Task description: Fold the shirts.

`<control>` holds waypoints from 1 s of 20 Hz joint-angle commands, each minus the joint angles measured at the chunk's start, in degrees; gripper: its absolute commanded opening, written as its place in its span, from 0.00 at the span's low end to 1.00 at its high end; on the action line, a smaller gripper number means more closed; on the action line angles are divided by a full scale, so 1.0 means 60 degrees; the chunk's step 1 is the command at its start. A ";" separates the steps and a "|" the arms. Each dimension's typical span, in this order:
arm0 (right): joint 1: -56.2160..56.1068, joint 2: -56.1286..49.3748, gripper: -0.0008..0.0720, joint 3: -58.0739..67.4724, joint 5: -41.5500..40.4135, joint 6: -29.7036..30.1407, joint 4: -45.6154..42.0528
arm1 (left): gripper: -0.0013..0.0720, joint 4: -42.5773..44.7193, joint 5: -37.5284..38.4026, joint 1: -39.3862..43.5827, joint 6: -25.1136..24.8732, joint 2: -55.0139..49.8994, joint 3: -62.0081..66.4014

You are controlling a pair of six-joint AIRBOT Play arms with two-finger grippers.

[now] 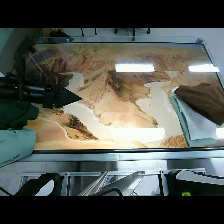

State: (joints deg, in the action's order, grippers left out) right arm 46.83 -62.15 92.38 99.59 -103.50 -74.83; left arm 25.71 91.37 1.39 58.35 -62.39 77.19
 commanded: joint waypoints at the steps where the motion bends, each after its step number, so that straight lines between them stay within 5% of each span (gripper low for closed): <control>1: 0.0095 0.0109 0.60 -0.1362 0.0011 0.0029 -0.1406 | 0.04 0.0015 0.0033 0.0616 -0.0073 -0.0350 -0.0004; 2: 0.0095 -0.0004 0.82 -0.1472 0.0044 0.0040 -0.1679 | 0.04 0.0022 0.0025 0.0692 -0.0073 -0.0444 -0.0004; 5: 0.0080 -0.0098 0.84 -0.1166 0.0182 0.0033 -0.1053 | 0.04 0.0004 0.0022 0.0729 -0.0073 -0.0656 0.0000; 7: 0.0058 -0.0106 0.81 -0.0419 -0.0408 0.0033 0.0652 | 0.04 -0.0029 -0.0080 0.0568 -0.0073 -0.0652 0.0058; 8: -0.0011 -0.0102 0.59 -0.0033 -0.0892 0.0036 0.1719 | 0.04 -0.0055 -0.0091 0.0448 -0.0066 -0.0652 0.0193; 9: -0.0175 -0.0087 0.22 0.0255 -0.1410 0.0062 0.2794 | 0.04 -0.0066 -0.0095 0.0313 -0.0025 -0.0586 0.0361; 10: -0.0404 -0.0025 0.09 0.0375 -0.1923 0.0346 0.3745 | 0.04 -0.0066 -0.0222 0.0102 0.0091 -0.0408 0.0492; 12: -0.1268 0.0197 0.04 0.0361 -0.2648 0.1377 0.5176 | 0.04 -0.0047 -0.0754 -0.0382 0.0375 0.0208 0.0608; 15: -0.3705 0.0994 0.04 -0.0590 -0.3293 0.2233 0.4881 | 0.04 0.0007 -0.1330 -0.1191 0.0557 0.1581 -0.0011; 20: -0.8542 0.3621 0.04 -0.5876 -0.5115 0.3013 0.4095 | 0.04 0.0725 -0.1155 -0.1617 0.0867 0.4641 -0.3912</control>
State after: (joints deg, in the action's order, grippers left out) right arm 9.52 -47.92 72.01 76.75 -88.42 -48.45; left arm 27.77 85.01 -6.92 62.43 -44.12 65.60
